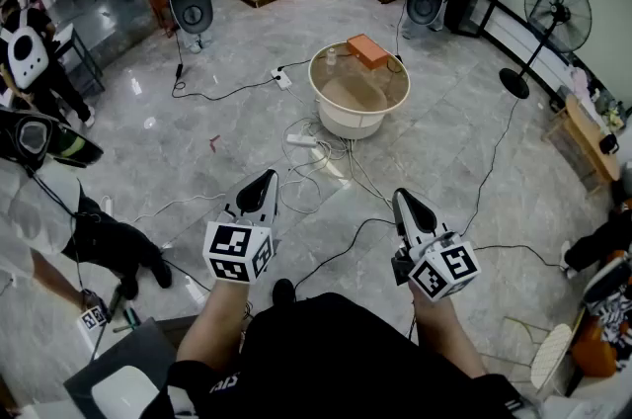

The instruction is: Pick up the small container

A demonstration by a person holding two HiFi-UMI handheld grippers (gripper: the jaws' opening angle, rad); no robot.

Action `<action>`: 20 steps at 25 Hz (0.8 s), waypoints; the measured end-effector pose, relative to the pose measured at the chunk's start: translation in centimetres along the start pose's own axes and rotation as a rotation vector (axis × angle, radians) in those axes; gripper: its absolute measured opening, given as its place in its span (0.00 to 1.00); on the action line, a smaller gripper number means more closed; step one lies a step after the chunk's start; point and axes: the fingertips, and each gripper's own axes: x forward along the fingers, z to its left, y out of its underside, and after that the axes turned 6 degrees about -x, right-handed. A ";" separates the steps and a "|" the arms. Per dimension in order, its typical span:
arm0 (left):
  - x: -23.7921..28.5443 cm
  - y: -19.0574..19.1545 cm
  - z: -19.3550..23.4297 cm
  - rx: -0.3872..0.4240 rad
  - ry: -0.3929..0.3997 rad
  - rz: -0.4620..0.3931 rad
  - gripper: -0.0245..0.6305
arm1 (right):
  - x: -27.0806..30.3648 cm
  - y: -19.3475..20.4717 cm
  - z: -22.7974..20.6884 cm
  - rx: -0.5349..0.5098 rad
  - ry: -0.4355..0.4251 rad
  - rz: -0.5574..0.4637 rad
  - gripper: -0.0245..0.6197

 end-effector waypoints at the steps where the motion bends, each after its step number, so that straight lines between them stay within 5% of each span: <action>1: 0.1 -0.1 0.1 0.000 0.000 0.001 0.06 | 0.2 0.0 0.0 0.004 -0.001 0.000 0.05; 12: 1.4 0.6 2.2 -0.009 -0.005 0.016 0.06 | 2.6 1.1 -0.2 0.017 0.010 0.029 0.05; 20: 1.7 1.0 8.1 -0.030 -0.023 0.037 0.06 | 8.8 1.8 2.3 0.098 -0.023 0.032 0.06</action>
